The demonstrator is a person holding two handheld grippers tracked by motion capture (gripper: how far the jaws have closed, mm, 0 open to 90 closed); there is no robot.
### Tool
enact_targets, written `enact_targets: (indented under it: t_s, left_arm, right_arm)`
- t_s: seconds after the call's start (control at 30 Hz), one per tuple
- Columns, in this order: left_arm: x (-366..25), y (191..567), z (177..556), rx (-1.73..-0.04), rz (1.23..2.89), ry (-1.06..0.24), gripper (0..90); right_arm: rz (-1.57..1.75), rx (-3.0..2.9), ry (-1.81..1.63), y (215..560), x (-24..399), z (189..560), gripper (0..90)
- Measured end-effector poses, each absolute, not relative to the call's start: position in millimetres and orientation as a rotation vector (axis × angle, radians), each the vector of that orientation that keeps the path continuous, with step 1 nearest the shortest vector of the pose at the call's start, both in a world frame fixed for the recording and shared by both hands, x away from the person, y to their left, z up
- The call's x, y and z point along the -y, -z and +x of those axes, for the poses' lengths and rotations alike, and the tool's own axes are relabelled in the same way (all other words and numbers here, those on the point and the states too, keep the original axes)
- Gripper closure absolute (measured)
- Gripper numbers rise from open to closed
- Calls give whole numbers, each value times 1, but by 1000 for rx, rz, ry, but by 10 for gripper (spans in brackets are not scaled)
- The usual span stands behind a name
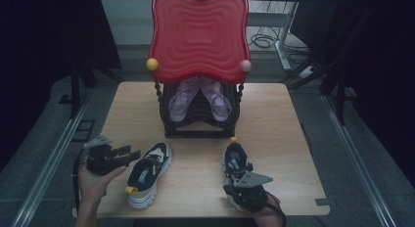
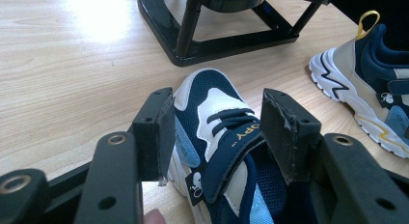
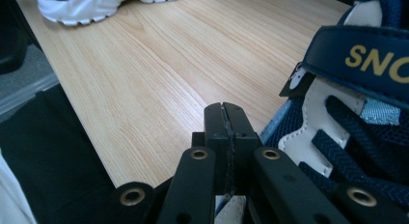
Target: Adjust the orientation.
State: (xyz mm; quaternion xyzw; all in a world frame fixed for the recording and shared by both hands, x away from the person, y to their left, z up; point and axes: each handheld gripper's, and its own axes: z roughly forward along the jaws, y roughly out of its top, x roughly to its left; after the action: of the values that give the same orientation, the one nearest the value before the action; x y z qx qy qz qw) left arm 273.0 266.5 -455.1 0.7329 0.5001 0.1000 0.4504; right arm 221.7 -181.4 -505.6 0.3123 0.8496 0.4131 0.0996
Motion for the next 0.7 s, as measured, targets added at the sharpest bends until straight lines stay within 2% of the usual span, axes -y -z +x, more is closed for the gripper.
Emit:
enact_targets:
  t_s: [0.7]
  left_arm:
    - [-267, 455, 273, -1237, 1813, -249, 466]
  right_arm:
    - [967, -2505, -1229, 502, 202, 217, 895]
